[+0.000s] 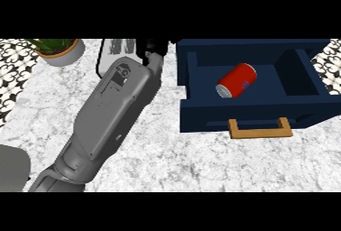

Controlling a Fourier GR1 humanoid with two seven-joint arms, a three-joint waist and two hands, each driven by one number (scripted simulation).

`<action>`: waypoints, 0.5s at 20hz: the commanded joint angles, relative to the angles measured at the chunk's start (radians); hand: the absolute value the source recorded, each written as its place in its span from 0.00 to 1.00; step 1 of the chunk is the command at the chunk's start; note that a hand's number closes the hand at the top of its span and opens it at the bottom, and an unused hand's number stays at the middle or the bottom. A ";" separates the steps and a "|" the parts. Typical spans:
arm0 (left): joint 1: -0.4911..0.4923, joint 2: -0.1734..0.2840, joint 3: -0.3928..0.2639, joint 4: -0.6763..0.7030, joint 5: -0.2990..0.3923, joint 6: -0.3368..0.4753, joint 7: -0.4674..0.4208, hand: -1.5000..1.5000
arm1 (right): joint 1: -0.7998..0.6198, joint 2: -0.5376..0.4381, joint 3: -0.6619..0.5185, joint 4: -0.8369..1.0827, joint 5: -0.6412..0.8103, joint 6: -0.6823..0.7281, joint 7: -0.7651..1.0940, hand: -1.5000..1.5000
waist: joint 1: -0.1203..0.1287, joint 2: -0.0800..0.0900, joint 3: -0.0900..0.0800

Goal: Pick up the can, place it into the drawer and close the drawer

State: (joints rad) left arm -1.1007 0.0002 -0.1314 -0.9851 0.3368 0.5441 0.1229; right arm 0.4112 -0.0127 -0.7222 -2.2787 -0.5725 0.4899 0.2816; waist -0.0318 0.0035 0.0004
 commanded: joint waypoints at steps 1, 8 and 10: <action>-0.123 0.000 0.014 0.139 0.046 0.000 -0.021 1.00 | -0.019 0.012 0.013 0.034 0.047 0.031 -0.034 0.00 | 0.000 0.002 0.000; -0.240 0.000 -0.065 0.291 0.162 0.057 -0.072 1.00 | 0.010 -0.004 -0.005 -0.016 -0.019 0.014 0.015 0.00 | -0.018 0.004 0.001; -0.232 0.000 -0.126 0.287 0.239 0.080 -0.109 1.00 | 0.011 0.012 0.054 -0.067 0.020 -0.026 0.031 0.00 | -0.023 0.005 0.000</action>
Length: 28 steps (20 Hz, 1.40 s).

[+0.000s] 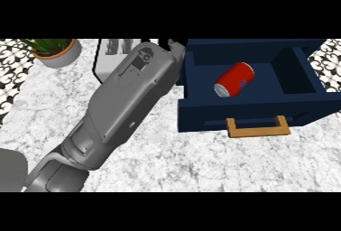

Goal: Pick up the can, place it into the drawer and close the drawer

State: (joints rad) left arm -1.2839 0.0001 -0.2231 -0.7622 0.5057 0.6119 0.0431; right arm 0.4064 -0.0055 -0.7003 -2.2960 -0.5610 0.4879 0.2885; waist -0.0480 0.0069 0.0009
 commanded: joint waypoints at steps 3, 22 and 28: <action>-0.076 0.000 -0.111 0.097 0.140 0.063 -0.056 1.00 | -0.041 0.005 0.060 0.019 0.067 -0.021 -0.015 0.00 | -0.018 0.005 0.001; -0.103 0.000 -0.337 0.262 0.357 0.117 -0.139 0.00 | -0.052 -0.017 0.023 -0.007 0.008 -0.029 0.041 0.00 | -0.049 0.010 0.002; -0.122 0.000 -0.354 0.317 0.386 0.175 -0.163 0.00 | -0.044 0.004 0.056 0.003 0.035 -0.007 0.015 0.00 | -0.047 0.012 0.002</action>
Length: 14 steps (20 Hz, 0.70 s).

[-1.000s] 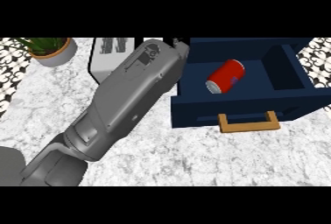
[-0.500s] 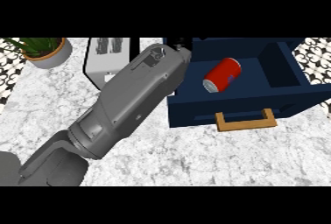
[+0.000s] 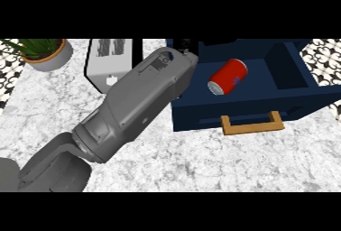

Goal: Pick up the can, place it into the drawer and close the drawer

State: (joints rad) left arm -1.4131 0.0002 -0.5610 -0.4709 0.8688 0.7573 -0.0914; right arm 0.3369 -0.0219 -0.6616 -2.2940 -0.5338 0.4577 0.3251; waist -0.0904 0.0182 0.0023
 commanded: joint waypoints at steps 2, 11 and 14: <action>-0.014 0.000 -0.023 0.024 0.047 0.011 0.009 0.00 | 0.008 -0.024 -0.027 -0.024 -0.042 -0.012 0.028 0.00 | 0.001 -0.003 -0.001; -0.001 0.000 -0.048 0.028 0.112 0.049 -0.083 0.00 | -0.001 -0.022 -0.036 -0.005 -0.040 0.012 -0.004 0.00 | -0.005 -0.002 0.000; 0.003 0.000 -0.063 -0.014 0.135 0.063 -0.100 0.00 | -0.065 -0.055 -0.041 -0.070 0.107 0.025 -0.079 0.00 | -0.006 0.001 0.000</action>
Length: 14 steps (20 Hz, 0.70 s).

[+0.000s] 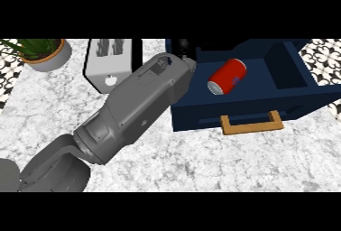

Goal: Pick up the can, place it into the drawer and close the drawer

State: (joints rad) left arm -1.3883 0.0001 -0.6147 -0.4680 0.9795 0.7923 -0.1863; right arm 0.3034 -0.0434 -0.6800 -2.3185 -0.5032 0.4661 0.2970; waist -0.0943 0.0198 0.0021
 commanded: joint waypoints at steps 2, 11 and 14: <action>-0.014 0.000 0.012 -0.010 0.025 -0.016 -0.013 0.00 | -0.025 -0.034 -0.030 -0.071 0.182 0.049 -0.104 0.00 | 0.032 -0.004 -0.001; -0.013 0.000 -0.001 -0.043 0.058 -0.010 -0.105 0.00 | -0.159 -0.056 0.132 -0.142 0.445 0.052 -0.147 0.00 | 0.060 -0.004 -0.002; -0.013 0.000 0.004 -0.028 0.078 0.012 -0.140 0.00 | -0.171 -0.022 0.200 -0.115 0.589 0.071 -0.237 0.00 | 0.048 0.000 -0.001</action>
State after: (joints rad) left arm -1.4019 0.0002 -0.6152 -0.5061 1.0441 0.8052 -0.2940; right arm 0.1590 -0.0872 -0.5523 -2.4077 -0.0746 0.5362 0.1042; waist -0.0522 0.0188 0.0012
